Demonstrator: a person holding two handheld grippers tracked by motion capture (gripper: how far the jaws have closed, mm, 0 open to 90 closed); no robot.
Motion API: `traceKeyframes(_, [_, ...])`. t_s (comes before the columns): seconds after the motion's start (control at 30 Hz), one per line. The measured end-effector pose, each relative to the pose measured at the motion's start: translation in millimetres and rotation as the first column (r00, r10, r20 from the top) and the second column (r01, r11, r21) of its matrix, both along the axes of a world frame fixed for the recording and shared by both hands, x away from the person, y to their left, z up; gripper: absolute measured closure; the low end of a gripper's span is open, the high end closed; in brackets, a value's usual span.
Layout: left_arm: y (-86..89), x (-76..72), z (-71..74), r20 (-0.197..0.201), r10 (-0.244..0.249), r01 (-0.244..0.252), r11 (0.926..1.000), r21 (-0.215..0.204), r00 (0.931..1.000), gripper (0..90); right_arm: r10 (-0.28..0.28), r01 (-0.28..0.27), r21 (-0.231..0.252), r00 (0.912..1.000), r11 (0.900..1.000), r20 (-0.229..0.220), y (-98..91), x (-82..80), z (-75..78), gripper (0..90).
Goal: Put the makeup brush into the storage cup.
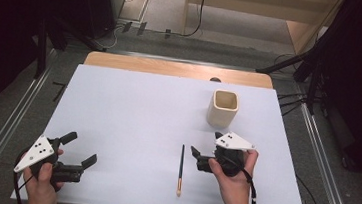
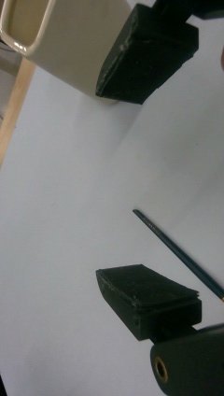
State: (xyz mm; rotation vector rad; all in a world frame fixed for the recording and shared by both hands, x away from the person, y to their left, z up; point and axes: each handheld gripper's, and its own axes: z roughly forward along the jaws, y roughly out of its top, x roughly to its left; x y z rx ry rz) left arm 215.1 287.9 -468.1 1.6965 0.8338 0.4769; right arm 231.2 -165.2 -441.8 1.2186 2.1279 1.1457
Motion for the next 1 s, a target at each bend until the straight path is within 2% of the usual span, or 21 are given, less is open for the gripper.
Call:
traceKeyframes(0.03, [0.0, 0.0, 0.1, 0.0, -0.001, 0.001, 1.0, 0.003, 1.0, 0.0, 0.0, 0.0, 0.0, 1.0, 1.0, 0.0, 0.0, 0.0, 0.0, 12.7])
traceKeyframes(0.07, [-0.3, 0.0, 0.0, 0.001, -0.002, 0.002, 1.0, 0.004, 1.0, 0.0, 0.012, -0.012, -0.014, 0.9996, 0.9998, -0.026, 4.7, 4.6, 0.0, 13.4])
traceKeyframes(0.13, [-0.7, 0.2, -0.2, 0.002, -0.003, 0.003, 1.0, 0.003, 1.0, 0.0, 0.022, -0.023, -0.023, 0.9992, 0.9995, -0.034, 6.8, 7.3, 0.0, 13.4])
traceKeyframes(0.3, [-1.3, 0.3, -0.5, 0.001, -0.004, 0.004, 1.0, 0.003, 1.0, 0.0, 0.048, -0.052, -0.05, 0.995, 0.9974, -0.088, 17.9, 18.9, 0.4, 13.5])
traceKeyframes(0.47, [-1.1, 0.0, -0.5, 0.002, -0.003, 0.003, 1.0, 0.004, 1.0, 0.0, 0.078, -0.093, -0.093, 0.9844, 0.9914, -0.158, 29.2, 29.0, -3.3, 13.6])
traceKeyframes(0.6, [-0.9, -0.1, -0.4, 0.002, -0.004, 0.004, 1.0, 0.005, 1.0, 0.0, 0.105, -0.131, -0.106, 0.9696, 0.9857, -0.221, 34.9, 35.8, -7.1, 13.7])
traceKeyframes(0.63, [-1.0, 0.0, -0.5, 0.002, -0.004, 0.004, 1.0, 0.005, 1.0, 0.0, 0.118, -0.149, -0.111, 0.9607, 0.9825, -0.251, 37.4, 37.8, -9.5, 13.7])
traceKeyframes(0.67, [-1.1, 0.1, -0.7, 0.001, -0.005, 0.005, 1.0, 0.005, 1.0, 0.0, 0.118, -0.149, -0.111, 0.9607, 0.9825, -0.251, 37.4, 37.8, -9.5, 13.7])
traceKeyframes(0.9, [-1.3, 0.7, -0.9, -0.004, -0.009, 0.009, 0.9999, 0.013, 1.0, 0.0, 0.134, -0.192, -0.128, 0.9228, 0.9731, -0.361, 43.4, 38.9, -21.5, 13.7])
traceKeyframes(0.93, [-1.5, 0.8, -0.9, -0.003, -0.009, 0.009, 0.9999, 0.013, 1.0, 0.0, 0.136, -0.196, -0.12, 0.9126, 0.9733, -0.386, 43.6, 37.9, -24.3, 13.8])
traceKeyframes(0.97, [-1.6, 0.9, -0.8, -0.003, -0.009, 0.009, 0.9999, 0.013, 1.0, 0.0, 0.136, -0.196, -0.12, 0.9126, 0.9733, -0.386, 43.6, 37.9, -24.3, 13.8])
traceKeyframes(1.0, [-1.7, 0.9, -0.8, -0.003, -0.01, 0.01, 0.9999, 0.013, 0.9999, 0.0, 0.139, -0.202, -0.121, 0.9079, 0.9719, -0.395, 43.9, 37.4, -25.9, 13.7])
